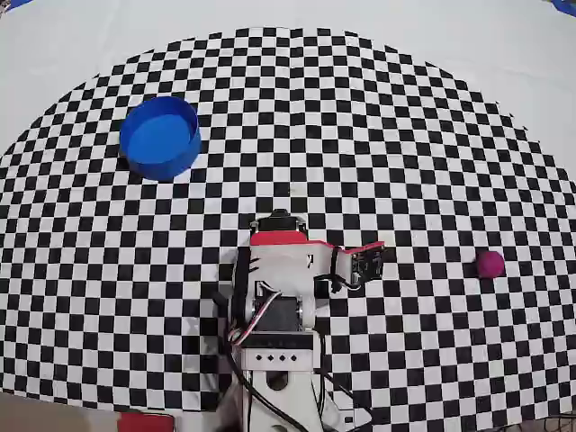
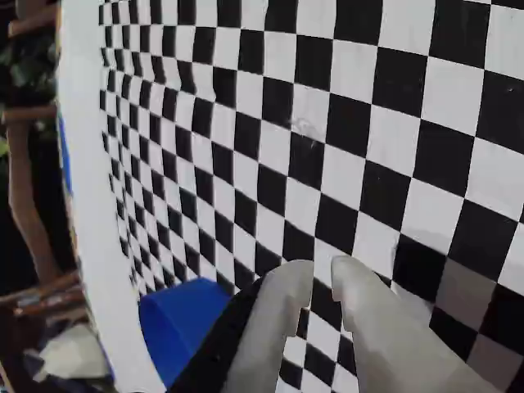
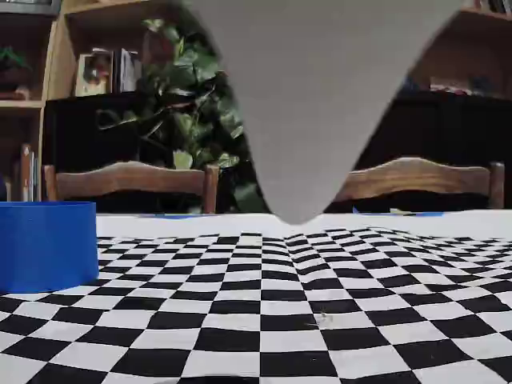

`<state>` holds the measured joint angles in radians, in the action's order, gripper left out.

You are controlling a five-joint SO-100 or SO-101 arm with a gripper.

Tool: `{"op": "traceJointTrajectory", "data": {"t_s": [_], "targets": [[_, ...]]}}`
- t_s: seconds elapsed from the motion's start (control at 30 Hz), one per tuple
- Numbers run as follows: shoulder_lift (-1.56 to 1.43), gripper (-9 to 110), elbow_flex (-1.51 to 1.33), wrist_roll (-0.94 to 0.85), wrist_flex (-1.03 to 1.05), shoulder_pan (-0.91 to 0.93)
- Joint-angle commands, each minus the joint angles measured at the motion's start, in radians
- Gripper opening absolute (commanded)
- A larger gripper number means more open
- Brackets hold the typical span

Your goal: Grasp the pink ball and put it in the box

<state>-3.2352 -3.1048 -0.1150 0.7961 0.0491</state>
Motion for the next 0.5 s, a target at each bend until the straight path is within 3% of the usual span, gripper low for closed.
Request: {"op": "traceJointTrajectory", "data": {"t_s": [0.0,0.47], "targets": [[-0.017,0,-0.008,0.000,0.003,-0.002],[-0.017,0,-0.009,0.080,0.003,-0.005]]}}
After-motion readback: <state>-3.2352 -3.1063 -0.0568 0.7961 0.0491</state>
